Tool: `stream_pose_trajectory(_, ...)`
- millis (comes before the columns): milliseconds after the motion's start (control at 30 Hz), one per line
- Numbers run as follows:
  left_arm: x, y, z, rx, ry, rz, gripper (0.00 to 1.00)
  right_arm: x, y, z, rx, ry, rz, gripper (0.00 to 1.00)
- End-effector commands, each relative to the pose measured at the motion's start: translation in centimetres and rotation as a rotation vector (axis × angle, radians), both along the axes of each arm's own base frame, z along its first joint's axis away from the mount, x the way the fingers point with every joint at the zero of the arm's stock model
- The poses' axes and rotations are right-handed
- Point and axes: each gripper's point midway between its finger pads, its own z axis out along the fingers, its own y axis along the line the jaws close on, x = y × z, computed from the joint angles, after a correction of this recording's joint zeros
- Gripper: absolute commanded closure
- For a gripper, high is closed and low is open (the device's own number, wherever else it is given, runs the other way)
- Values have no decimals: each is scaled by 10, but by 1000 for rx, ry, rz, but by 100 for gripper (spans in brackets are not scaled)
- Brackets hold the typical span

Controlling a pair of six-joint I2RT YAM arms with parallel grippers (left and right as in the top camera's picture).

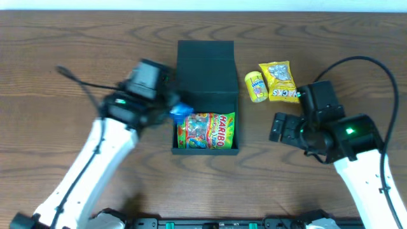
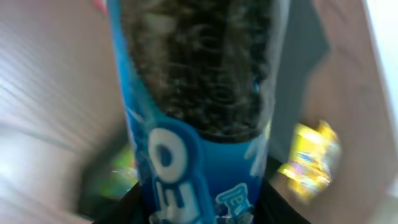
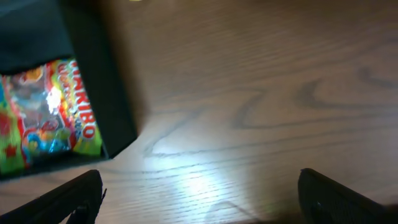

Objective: Pack container
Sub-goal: 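Lift the Oreo pack and place it into the box with left gripper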

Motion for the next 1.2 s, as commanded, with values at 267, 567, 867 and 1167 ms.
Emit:
stream_pose_trajectory(267,18,-107,-69,-268,155,289,94,-7,-28,-4,-1,44,-105,1)
stream_pose_trajectory(567,27,-108,-81,-290,161,363,43,-6,-28,-4,-5,44,-93,1)
stream_pose_trajectory(867,43,-116,-34,-258,-8,136,5,-12,-28,-5,-12,65,-64,1)
stream_pose_trajectory(1167,24,-32,47,205,-308,-116,4,-6,-18,-4,16,40,43,1)
